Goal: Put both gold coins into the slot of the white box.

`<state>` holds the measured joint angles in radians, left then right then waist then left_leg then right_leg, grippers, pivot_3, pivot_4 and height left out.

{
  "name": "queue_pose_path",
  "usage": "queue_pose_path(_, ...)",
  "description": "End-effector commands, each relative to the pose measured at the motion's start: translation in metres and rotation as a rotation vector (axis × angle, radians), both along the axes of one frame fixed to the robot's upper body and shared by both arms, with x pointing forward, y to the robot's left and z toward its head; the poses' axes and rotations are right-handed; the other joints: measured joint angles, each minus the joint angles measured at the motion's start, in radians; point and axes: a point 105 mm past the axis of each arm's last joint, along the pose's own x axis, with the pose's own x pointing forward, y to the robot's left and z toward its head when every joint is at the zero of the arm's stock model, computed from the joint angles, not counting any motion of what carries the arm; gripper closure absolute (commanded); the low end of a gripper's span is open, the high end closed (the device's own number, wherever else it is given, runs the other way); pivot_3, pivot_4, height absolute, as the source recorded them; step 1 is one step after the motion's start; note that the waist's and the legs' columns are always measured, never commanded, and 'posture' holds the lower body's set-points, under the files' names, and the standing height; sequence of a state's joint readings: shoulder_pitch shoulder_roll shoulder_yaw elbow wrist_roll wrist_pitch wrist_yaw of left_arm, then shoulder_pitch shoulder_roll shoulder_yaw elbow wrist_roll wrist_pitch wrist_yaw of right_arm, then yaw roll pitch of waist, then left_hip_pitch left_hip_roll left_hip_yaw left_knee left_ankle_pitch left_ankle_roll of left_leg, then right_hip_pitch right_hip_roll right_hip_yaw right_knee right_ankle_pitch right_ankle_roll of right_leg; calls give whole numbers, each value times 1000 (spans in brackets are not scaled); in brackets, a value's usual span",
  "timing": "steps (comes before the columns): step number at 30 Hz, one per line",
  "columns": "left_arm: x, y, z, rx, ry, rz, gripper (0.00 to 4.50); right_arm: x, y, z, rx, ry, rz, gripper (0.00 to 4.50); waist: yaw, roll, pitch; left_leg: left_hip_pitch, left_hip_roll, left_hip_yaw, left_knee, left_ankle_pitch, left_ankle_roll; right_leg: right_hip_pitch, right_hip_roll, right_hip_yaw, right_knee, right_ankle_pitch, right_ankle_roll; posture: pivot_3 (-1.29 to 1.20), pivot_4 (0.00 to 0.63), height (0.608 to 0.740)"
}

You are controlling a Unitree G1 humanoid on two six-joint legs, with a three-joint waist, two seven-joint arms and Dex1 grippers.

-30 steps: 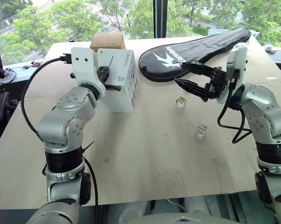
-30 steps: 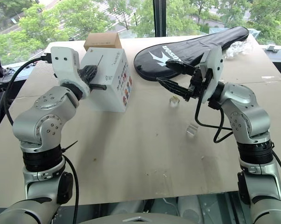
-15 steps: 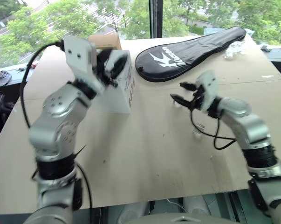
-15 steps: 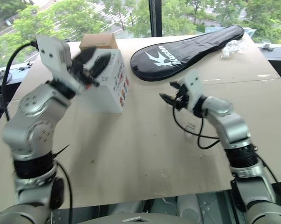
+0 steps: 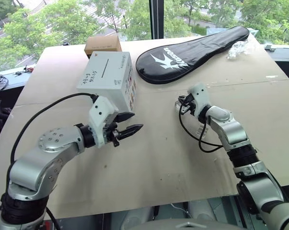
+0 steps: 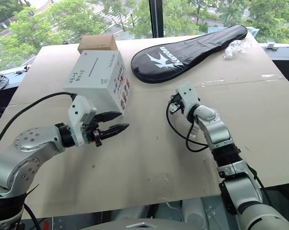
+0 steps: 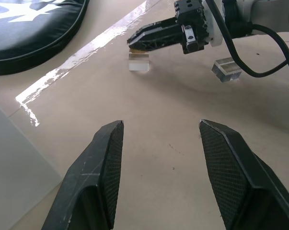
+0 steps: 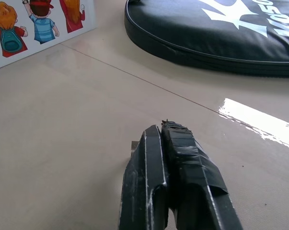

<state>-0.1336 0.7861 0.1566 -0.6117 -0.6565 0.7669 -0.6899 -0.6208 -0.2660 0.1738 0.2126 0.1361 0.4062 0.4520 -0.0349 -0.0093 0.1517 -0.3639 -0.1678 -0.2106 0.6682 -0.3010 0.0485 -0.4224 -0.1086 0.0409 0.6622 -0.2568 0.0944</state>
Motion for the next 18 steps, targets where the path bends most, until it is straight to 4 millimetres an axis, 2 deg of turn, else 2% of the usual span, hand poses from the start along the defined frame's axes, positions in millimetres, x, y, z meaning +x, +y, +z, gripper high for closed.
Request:
queue_pose_path(1, -1, -2, 6, -19, -45, -2, 1997, -1, -1, 12, 16, -45, 8, 4462, -2, 0, 0, 0, 0, 0, 0, 0, 0, 0, 0, 0, 0, 0, 0, 0, 150, 740)
queue_pose_path(8, 5, -2, 8, -80, -61, 27, 1997, 4, -10, 24, 46, -71, -27, 4462, -1, 0, 0, 0, 1, 1, 0, 0, 0, 0, 1, 1, 1, 0, 0, 0, 150, 740)
queue_pose_path(12, 7, -2, 5, -98, -63, 39, 1997, 2, -7, 39, 164, -58, -17, 4462, -5, 0, 0, 0, 1, 1, 0, 0, 0, 0, 1, 1, 1, 0, 0, 0, 150, 740)
queue_pose_path(18, 14, -7, 19, -255, -91, 53, 1997, -12, 4, 64, 405, -2, 77, 4462, -3, 0, 0, 0, 2, 2, 0, 0, 0, 0, 1, 1, 1, 0, 0, 0, 150, 740)
